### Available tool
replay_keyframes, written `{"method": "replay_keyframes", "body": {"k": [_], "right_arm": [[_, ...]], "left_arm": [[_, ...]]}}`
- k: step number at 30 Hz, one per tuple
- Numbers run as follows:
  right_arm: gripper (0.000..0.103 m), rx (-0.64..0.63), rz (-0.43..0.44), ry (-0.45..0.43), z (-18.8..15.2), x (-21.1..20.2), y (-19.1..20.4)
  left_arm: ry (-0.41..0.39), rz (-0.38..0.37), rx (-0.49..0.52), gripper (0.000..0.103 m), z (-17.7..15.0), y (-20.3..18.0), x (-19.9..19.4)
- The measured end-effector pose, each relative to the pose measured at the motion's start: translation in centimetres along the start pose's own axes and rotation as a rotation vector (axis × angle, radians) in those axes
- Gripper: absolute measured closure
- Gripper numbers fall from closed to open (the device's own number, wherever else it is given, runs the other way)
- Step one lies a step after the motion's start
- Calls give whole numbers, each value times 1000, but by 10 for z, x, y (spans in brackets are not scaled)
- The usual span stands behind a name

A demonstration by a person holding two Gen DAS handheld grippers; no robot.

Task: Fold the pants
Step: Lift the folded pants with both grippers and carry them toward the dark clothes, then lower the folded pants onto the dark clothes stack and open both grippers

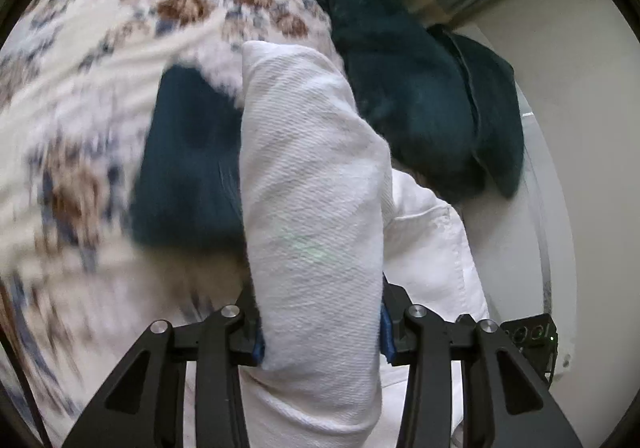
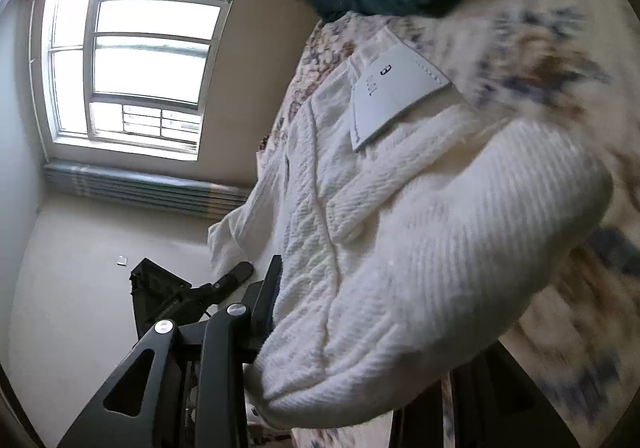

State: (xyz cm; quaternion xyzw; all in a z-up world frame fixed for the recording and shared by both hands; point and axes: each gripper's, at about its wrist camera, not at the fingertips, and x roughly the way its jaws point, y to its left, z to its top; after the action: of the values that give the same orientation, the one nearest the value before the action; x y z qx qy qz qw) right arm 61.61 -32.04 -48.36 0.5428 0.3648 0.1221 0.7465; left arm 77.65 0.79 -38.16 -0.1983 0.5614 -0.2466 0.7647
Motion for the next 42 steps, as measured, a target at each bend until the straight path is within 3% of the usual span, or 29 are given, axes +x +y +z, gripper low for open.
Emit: {"method": "replay_keyframes", "body": {"k": [5,10,12,15,18,20,21,24,25,27,28,29,30,32,34,42], "right_arm": [[67,-10,26,17,59,110,-14],[68,-5,-63,61,80,198,-66],[69,-18,-75,76,78,211,-78],[68,-92,-113,72,76,219,-68],[51,-22,-124,108,79,218,-67],[41,13,-132,122,80,209,-66],[39,15,-140,120,78,202,-66],[24,15,-228,124,68,177,-60],[15,-15,-311,133,63,171,-55],[14,-97,-450,117,62,156,-44],[14,-172,-549,102,62,153,-33],[14,-233,-622,85,57,149,-21],[14,-298,-702,68,51,145,-8],[13,-419,-821,35,40,137,21],[13,-503,-875,19,31,134,45],[12,-626,-891,-3,6,102,112]], "left_arm": [[-14,-9,-4,65,85,56,50],[57,-75,-141,65,112,150,113],[75,-158,-247,66,113,188,130],[84,-176,-227,64,114,190,130],[102,-196,-251,63,114,188,121],[86,-189,-257,56,108,187,107],[70,-161,-242,54,105,184,98],[10,46,-153,42,91,165,68],[-22,139,-120,41,82,155,57],[-66,270,-58,41,63,135,41],[-71,313,-41,33,57,129,37],[-72,370,-18,13,47,120,33],[-74,418,5,6,37,109,29],[-87,465,46,4,18,91,23],[-84,495,82,3,4,74,23],[-105,551,162,3,-20,23,10]]}}
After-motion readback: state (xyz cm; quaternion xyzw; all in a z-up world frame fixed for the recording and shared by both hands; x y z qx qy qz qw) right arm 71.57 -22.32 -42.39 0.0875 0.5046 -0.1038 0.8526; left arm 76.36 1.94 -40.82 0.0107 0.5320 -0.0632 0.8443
